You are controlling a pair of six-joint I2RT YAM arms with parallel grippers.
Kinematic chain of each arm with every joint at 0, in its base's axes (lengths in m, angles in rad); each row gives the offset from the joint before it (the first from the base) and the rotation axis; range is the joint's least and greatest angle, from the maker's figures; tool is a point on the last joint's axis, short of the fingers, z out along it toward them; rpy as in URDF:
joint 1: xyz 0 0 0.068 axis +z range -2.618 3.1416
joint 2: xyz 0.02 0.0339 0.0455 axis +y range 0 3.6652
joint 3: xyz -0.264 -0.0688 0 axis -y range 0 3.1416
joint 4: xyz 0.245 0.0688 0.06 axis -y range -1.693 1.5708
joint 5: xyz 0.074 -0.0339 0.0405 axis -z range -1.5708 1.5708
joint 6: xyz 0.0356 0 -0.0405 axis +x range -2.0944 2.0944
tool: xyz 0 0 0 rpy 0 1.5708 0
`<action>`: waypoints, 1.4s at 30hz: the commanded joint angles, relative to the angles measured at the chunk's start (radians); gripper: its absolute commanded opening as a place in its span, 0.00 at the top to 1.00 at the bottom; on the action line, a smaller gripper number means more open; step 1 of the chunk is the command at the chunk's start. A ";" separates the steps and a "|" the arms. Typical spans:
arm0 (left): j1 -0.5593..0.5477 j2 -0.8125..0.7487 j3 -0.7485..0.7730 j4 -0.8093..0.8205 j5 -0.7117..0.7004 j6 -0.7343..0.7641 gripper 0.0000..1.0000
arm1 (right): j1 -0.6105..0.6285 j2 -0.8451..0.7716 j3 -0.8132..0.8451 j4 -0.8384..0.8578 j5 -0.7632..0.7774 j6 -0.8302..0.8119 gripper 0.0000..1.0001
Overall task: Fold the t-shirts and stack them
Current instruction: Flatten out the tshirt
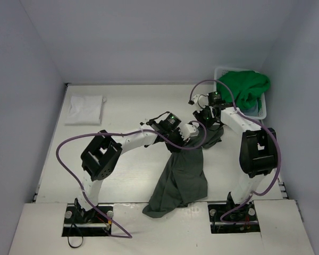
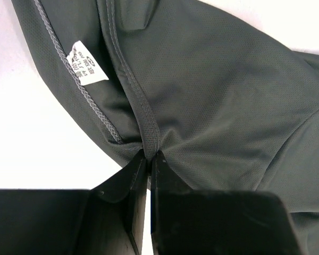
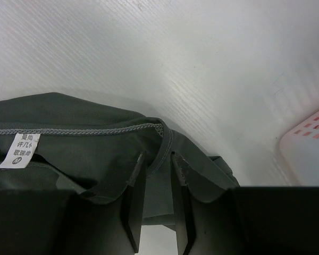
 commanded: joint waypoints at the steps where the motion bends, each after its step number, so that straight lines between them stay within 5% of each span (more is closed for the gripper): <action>1: 0.005 -0.046 0.043 -0.003 0.021 0.013 1.00 | -0.010 0.002 0.004 -0.004 -0.016 -0.012 0.78; 10: 0.005 -0.047 0.023 -0.002 0.015 0.014 1.00 | -0.008 0.085 0.047 -0.047 0.002 -0.037 0.46; 15: 0.005 -0.055 0.020 -0.003 0.014 0.016 1.00 | -0.005 0.115 0.053 -0.047 0.010 -0.043 0.45; 17: 0.005 -0.057 0.018 -0.003 0.015 0.014 1.00 | 0.000 0.123 0.054 -0.044 0.025 -0.043 0.50; 21: 0.005 -0.061 0.018 -0.003 0.014 0.020 1.00 | 0.001 0.125 0.060 -0.035 0.051 -0.028 1.00; 30: 0.028 -0.126 0.048 -0.086 -0.106 0.106 1.00 | 0.006 0.034 0.053 -0.007 0.062 0.004 1.00; 42: 0.315 -0.375 0.181 -0.182 -0.054 0.114 1.00 | 0.038 -0.213 0.111 -0.095 0.081 0.052 1.00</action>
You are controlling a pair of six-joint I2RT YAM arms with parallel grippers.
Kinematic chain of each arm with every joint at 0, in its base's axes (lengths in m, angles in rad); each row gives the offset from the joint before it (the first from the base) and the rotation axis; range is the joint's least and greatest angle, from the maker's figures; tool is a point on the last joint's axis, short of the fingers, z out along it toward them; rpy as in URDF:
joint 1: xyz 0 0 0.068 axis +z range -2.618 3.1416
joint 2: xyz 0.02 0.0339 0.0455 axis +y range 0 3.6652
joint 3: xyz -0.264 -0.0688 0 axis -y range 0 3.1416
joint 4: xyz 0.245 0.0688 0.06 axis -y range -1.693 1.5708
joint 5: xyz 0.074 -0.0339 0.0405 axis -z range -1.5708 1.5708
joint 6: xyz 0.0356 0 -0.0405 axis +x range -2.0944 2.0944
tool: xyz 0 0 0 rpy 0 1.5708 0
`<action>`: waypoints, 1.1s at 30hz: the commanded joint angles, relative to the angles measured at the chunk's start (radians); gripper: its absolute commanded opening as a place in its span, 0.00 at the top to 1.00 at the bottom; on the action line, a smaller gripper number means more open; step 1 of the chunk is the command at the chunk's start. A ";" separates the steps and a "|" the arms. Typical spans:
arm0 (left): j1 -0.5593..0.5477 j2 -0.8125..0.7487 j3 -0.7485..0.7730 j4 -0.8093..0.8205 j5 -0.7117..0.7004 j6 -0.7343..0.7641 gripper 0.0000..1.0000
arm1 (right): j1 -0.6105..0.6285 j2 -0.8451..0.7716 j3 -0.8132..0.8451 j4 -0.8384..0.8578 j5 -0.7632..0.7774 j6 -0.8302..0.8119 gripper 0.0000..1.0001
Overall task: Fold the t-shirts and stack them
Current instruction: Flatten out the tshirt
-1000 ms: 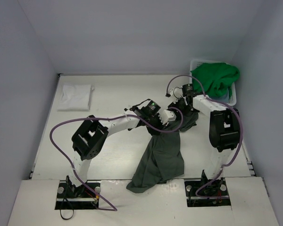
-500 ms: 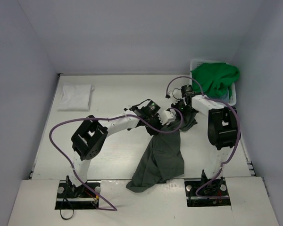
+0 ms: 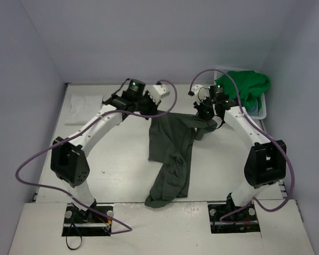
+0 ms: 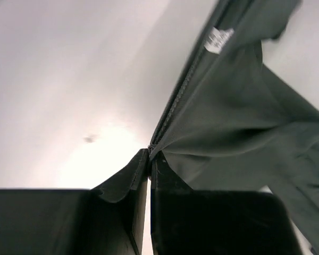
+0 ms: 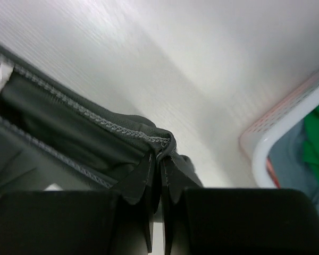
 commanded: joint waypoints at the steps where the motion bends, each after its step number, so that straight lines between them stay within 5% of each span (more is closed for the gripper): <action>1: 0.061 -0.149 0.091 -0.045 0.017 0.017 1.00 | 0.007 -0.108 0.061 -0.048 0.026 0.018 1.00; 24: 0.287 -0.630 0.367 -0.237 0.230 -0.038 1.00 | 0.028 -0.786 0.046 -0.079 -0.093 0.036 1.00; 33: 0.360 -0.755 0.318 -0.220 0.331 -0.156 1.00 | -0.012 -0.858 -0.021 -0.091 -0.139 0.087 1.00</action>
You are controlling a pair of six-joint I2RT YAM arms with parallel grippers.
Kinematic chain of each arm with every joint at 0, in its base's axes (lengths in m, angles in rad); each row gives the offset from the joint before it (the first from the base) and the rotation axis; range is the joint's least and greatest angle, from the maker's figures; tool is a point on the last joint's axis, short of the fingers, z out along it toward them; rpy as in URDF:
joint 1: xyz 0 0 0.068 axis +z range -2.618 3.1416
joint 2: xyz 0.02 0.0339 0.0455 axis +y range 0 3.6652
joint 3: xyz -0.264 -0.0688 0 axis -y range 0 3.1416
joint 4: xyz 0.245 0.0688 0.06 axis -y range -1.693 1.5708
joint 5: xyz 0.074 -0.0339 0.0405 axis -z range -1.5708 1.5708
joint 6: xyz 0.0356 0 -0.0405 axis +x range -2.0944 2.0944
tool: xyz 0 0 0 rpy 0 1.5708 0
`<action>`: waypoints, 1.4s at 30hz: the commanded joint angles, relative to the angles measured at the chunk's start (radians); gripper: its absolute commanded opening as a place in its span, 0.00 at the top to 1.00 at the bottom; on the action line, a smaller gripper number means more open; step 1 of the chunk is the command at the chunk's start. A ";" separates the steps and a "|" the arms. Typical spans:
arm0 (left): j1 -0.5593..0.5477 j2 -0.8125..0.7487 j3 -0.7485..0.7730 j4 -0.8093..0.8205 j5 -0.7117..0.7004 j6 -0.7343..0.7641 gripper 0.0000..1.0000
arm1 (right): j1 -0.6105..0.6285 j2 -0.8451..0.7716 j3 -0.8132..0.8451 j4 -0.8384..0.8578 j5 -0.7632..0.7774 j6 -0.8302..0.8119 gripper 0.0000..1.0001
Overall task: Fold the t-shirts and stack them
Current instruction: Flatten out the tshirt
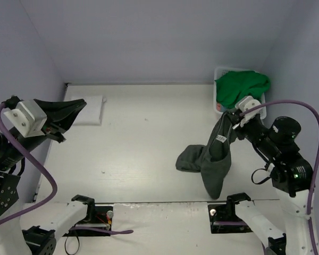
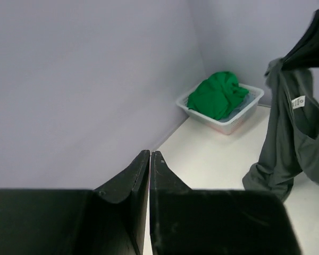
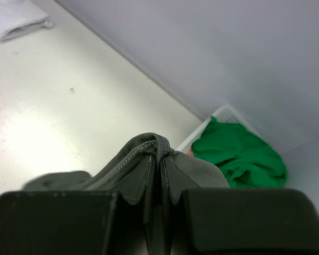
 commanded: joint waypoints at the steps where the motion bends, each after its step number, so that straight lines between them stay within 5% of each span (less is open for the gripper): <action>1: 0.018 0.028 -0.079 0.039 0.069 -0.070 1.00 | -0.007 0.056 -0.070 0.040 -0.034 0.039 1.00; 4: 0.023 -0.001 -0.239 0.114 0.127 -0.149 1.00 | -0.007 0.088 -0.081 0.040 -0.041 0.052 1.00; 6: 0.026 -0.023 -0.378 0.201 0.154 -0.234 0.84 | -0.004 0.107 -0.071 0.040 -0.037 0.059 1.00; 7: 0.026 -0.029 -0.421 0.230 0.172 -0.253 0.68 | -0.006 0.116 -0.058 0.040 -0.020 0.060 1.00; 14: 0.007 -0.023 -0.670 0.440 0.184 -0.380 0.34 | -0.006 0.200 0.074 0.040 0.061 0.077 1.00; 28: -0.086 0.156 -0.649 0.573 0.263 -0.431 0.27 | -0.006 0.337 0.315 0.038 -0.023 0.224 1.00; 42: -0.322 0.505 -0.391 0.275 0.134 -0.110 0.25 | -0.006 0.406 0.407 0.029 -0.012 0.237 1.00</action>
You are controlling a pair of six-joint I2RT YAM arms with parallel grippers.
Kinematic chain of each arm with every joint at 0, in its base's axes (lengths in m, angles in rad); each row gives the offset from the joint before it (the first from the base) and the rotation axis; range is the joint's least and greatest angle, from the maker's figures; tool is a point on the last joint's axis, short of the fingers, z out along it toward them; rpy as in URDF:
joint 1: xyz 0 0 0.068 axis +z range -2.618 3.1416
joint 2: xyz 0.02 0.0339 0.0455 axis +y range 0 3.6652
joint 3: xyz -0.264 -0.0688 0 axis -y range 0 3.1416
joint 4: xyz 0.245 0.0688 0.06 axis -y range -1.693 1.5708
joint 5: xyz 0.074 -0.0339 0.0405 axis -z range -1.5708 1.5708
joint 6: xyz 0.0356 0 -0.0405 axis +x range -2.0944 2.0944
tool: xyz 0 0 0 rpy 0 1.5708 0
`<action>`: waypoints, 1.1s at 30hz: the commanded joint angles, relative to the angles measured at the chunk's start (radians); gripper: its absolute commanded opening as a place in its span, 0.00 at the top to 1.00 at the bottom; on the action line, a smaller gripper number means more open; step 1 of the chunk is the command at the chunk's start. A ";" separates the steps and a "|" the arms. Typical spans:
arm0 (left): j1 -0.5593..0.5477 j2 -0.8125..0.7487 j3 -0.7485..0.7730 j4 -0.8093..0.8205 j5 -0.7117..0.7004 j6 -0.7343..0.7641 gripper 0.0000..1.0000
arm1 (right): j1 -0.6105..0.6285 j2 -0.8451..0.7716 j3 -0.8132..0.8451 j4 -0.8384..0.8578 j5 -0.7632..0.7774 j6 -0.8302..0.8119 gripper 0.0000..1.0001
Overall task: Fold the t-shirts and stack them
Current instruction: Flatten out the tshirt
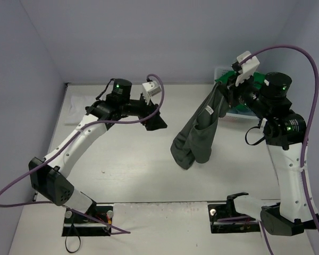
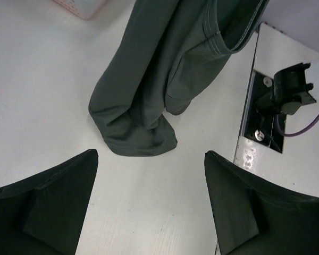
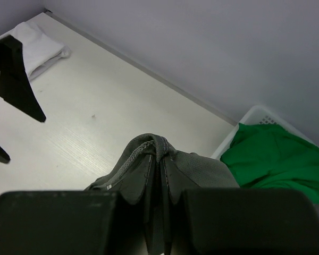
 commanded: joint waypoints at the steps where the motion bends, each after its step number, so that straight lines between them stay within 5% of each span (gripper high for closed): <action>1: -0.040 0.022 0.073 -0.029 -0.040 0.102 0.25 | -0.006 0.028 0.057 0.073 -0.003 0.015 1.00; 24: -0.242 0.369 0.387 0.013 -0.110 0.125 0.25 | -0.007 0.134 0.204 0.061 0.039 0.021 1.00; 31: -0.279 0.397 0.435 -0.007 -0.114 0.136 0.35 | -0.021 0.145 0.207 0.060 0.023 0.033 1.00; 33: -0.281 0.412 0.454 -0.020 -0.111 0.133 0.55 | -0.022 0.140 0.203 0.061 0.023 0.032 1.00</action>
